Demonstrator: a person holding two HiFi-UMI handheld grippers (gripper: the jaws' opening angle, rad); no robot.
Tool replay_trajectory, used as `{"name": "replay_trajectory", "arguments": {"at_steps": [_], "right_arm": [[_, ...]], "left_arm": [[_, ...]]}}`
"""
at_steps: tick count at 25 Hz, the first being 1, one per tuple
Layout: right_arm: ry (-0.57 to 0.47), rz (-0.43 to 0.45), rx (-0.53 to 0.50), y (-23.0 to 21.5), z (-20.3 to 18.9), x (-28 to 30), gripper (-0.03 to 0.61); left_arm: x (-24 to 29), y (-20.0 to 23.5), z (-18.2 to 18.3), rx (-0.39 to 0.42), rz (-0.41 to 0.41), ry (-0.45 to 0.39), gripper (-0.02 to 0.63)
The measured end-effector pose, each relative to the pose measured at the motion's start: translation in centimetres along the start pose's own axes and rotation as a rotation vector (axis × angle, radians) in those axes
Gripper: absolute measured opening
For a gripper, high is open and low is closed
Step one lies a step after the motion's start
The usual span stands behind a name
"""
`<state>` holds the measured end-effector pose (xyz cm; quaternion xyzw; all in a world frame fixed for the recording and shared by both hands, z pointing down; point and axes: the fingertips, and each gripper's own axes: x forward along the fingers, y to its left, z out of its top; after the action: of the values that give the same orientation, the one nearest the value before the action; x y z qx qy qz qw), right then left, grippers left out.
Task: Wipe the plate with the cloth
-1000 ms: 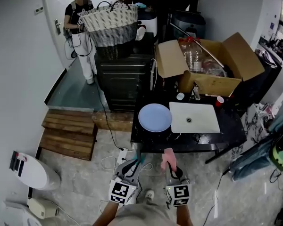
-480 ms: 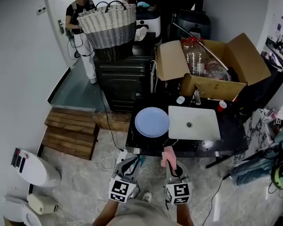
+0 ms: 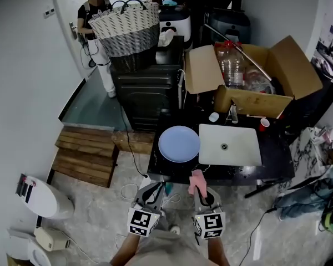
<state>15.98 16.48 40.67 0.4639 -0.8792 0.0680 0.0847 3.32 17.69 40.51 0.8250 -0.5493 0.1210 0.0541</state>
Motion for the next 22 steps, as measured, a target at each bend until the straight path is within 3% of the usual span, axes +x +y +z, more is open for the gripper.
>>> {"name": "replay_trajectory", "arguments": {"at_steps": [10, 22], "right_arm": [[-0.004, 0.002, -0.025, -0.5, 0.6, 2.0, 0.026], [0.028, -0.026, -0.025, -1.8, 1.3, 7.6, 0.026]], "left_arm": [[1.7, 0.9, 0.9, -0.016, -0.008, -0.035, 0.038], [6.7, 4.9, 0.9, -0.03, -0.048, -0.018, 0.035]]}}
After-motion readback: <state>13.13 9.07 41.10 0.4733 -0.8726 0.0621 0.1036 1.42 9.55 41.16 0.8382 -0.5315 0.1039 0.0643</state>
